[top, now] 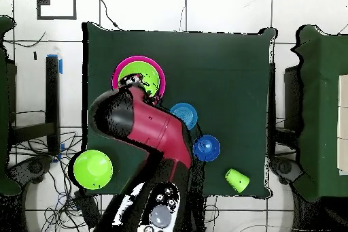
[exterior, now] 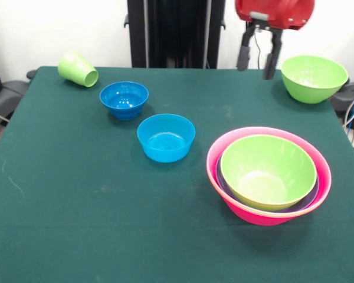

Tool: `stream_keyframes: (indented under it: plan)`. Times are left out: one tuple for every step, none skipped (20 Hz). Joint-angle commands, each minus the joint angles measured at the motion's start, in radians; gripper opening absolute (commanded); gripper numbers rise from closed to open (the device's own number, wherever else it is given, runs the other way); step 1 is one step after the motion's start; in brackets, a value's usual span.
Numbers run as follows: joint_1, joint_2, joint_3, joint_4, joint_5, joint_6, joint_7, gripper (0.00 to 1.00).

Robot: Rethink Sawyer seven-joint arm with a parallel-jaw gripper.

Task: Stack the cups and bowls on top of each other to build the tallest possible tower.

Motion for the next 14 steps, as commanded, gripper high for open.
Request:
stream_keyframes:
  plan:
    - [-0.043, -0.003, 0.082, 0.131, -0.085, 0.030, 0.023, 1.00]
    - [-0.052, -0.006, 0.086, 0.135, -0.091, 0.029, 0.012, 1.00]
    - [-0.061, -0.010, 0.091, 0.138, -0.097, 0.028, 0.001, 1.00]
    - [-0.091, -0.024, 0.106, 0.153, -0.111, 0.023, -0.034, 1.00]
    - [-0.101, -0.031, 0.111, 0.162, -0.120, 0.019, -0.045, 1.00]
    - [-0.123, -0.041, 0.127, 0.173, -0.132, 0.016, -0.061, 1.00]
    - [-0.145, -0.051, 0.142, 0.184, -0.143, 0.013, -0.078, 1.00]
    - [-0.194, -0.067, 0.182, 0.207, -0.159, 0.002, -0.112, 1.00]
    - [-0.220, -0.076, 0.202, 0.218, -0.175, -0.006, -0.125, 1.00]
    - [-0.228, -0.079, 0.210, 0.220, -0.183, -0.007, -0.124, 1.00]
    - [-0.236, -0.083, 0.218, 0.223, -0.190, -0.007, -0.122, 1.00]
    - [-0.263, -0.093, 0.245, 0.238, -0.197, -0.020, -0.133, 1.00]
    - [-0.289, -0.103, 0.273, 0.253, -0.205, -0.033, -0.143, 1.00]
    - [-0.336, -0.119, 0.326, 0.282, -0.208, -0.060, -0.168, 1.00]
